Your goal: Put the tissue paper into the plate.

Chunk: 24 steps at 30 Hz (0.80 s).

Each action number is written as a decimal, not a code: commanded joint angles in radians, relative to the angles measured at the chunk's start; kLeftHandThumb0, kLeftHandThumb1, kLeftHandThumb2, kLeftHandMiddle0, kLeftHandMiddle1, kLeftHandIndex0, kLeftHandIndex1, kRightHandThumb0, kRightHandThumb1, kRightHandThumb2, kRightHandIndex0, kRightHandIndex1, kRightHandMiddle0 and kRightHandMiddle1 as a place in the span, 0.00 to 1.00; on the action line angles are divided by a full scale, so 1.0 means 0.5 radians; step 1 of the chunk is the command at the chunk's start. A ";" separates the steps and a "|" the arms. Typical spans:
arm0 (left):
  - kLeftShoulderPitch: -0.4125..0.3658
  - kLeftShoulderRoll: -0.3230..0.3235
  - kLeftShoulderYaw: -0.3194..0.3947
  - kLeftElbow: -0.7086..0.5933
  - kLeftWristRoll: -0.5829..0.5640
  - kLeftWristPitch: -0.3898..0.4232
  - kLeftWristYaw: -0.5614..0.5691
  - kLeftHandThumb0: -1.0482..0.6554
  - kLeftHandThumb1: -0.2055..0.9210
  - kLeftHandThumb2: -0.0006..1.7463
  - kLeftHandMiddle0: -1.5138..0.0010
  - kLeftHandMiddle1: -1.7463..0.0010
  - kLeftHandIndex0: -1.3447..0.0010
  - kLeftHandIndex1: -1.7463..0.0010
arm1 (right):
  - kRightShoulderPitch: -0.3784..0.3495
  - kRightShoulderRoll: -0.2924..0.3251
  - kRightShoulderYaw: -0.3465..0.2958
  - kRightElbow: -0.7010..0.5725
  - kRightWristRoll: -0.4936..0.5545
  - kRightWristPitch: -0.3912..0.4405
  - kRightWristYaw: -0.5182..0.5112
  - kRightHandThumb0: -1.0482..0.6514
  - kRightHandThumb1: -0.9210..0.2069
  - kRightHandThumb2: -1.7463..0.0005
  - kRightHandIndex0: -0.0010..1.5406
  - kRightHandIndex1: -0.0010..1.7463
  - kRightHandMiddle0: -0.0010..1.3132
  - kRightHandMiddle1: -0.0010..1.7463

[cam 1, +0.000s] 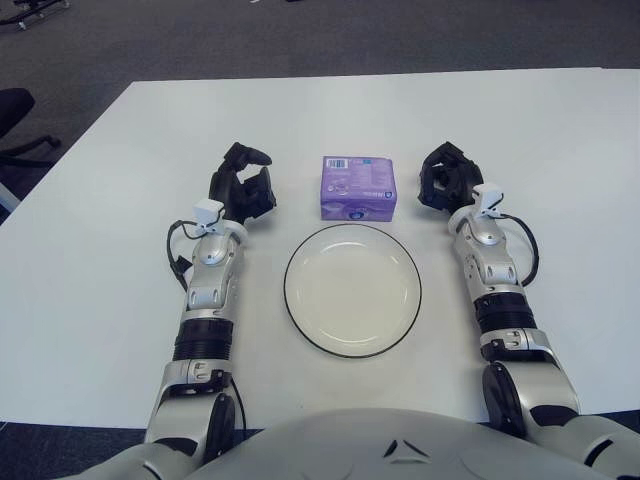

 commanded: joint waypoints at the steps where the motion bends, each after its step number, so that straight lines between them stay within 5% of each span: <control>1: 0.404 -0.084 -0.008 0.268 0.012 0.001 0.019 0.38 0.69 0.57 0.26 0.00 0.69 0.00 | 0.255 0.042 0.008 0.096 -0.056 0.076 -0.074 0.35 0.47 0.30 0.67 1.00 0.42 1.00; 13: 0.396 -0.077 -0.008 0.272 0.018 -0.001 0.020 0.38 0.69 0.58 0.26 0.00 0.69 0.00 | 0.326 0.040 0.061 -0.333 -0.344 0.062 -0.384 0.36 0.43 0.33 0.65 1.00 0.40 1.00; 19: 0.392 -0.075 -0.006 0.278 0.018 -0.004 0.020 0.38 0.69 0.58 0.26 0.00 0.69 0.00 | 0.366 0.045 0.137 -0.605 -0.527 0.132 -0.484 0.37 0.38 0.37 0.56 1.00 0.36 1.00; 24: 0.390 -0.078 -0.004 0.284 0.019 -0.006 0.027 0.38 0.69 0.58 0.26 0.00 0.69 0.00 | 0.395 -0.006 0.198 -0.711 -0.653 0.066 -0.503 0.57 0.50 0.29 0.44 0.94 0.31 1.00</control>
